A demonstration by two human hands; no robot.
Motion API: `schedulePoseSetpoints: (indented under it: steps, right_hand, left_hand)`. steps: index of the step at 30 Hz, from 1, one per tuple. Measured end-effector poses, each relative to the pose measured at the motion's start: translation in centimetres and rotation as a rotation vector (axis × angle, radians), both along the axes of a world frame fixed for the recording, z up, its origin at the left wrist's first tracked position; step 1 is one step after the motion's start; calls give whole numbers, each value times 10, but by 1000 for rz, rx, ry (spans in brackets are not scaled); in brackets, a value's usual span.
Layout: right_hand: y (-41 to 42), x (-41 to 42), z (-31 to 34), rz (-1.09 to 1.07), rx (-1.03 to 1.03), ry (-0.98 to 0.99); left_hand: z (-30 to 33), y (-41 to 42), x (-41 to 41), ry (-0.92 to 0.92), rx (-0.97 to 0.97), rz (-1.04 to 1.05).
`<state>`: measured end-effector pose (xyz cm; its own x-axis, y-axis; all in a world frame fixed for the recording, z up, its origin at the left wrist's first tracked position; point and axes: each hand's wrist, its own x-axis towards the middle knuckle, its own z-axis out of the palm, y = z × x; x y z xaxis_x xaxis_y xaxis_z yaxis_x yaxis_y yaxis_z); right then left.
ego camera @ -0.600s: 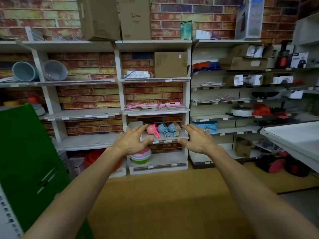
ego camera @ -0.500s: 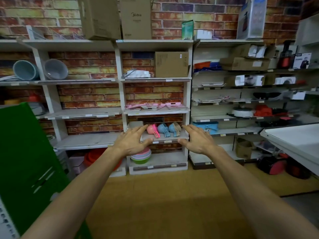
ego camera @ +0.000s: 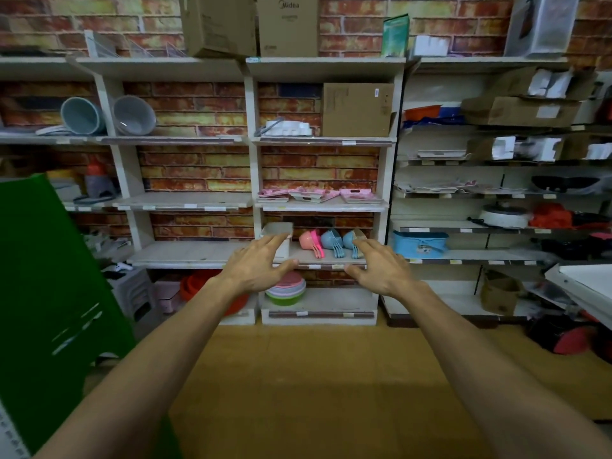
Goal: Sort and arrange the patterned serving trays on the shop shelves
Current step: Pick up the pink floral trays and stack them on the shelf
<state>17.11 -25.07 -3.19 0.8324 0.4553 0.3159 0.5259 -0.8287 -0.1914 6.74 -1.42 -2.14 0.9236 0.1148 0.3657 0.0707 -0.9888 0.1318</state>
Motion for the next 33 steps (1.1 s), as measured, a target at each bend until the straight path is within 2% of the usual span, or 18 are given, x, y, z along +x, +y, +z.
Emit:
schedulePoseSetpoints:
  steps: [10, 21, 33]
  right_hand:
    - [55, 83, -10, -4, 27, 24]
    - [155, 195, -3, -56, 97, 34]
    - [231, 350, -20, -45, 41, 12]
  left_hand:
    - [0, 62, 78, 3, -7, 20]
    - [13, 166, 206, 9, -7, -25]
    - [-15, 240, 367, 60, -26, -36]
